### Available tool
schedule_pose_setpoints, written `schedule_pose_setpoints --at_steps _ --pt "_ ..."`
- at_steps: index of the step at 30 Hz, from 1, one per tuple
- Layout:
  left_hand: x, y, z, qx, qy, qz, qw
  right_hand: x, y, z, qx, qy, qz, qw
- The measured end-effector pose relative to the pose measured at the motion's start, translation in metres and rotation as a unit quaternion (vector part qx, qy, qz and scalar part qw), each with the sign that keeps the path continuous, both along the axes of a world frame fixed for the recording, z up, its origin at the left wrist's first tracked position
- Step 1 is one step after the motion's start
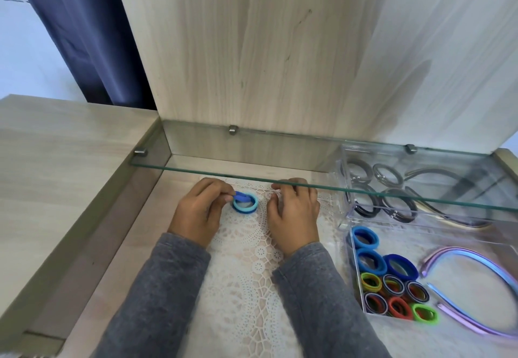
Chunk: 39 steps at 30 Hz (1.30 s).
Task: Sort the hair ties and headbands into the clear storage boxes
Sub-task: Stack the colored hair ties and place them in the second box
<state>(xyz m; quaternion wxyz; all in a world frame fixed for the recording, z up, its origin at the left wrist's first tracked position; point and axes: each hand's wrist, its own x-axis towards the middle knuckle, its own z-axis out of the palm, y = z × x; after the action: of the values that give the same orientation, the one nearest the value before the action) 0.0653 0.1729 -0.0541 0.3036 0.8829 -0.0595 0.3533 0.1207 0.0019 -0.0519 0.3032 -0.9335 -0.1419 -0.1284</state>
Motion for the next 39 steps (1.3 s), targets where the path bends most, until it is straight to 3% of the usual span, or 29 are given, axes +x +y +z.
schedule_pose_setpoints --at_steps 5,29,35,39 --pt "-0.002 -0.006 0.0 0.018 0.026 0.027 0.999 -0.001 0.001 -0.001 0.001 -0.003 -0.001 1.0" --pt "0.004 0.003 -0.007 0.029 0.066 -0.034 0.997 -0.002 -0.002 0.001 -0.007 0.02 0.009 1.0" --pt "0.001 0.0 -0.003 0.023 0.09 -0.011 0.996 -0.009 -0.001 0.007 0.047 0.005 0.101 0.994" --pt "0.001 -0.003 -0.008 0.016 0.145 0.043 0.988 -0.012 0.0 0.009 0.001 -0.007 0.148 0.989"
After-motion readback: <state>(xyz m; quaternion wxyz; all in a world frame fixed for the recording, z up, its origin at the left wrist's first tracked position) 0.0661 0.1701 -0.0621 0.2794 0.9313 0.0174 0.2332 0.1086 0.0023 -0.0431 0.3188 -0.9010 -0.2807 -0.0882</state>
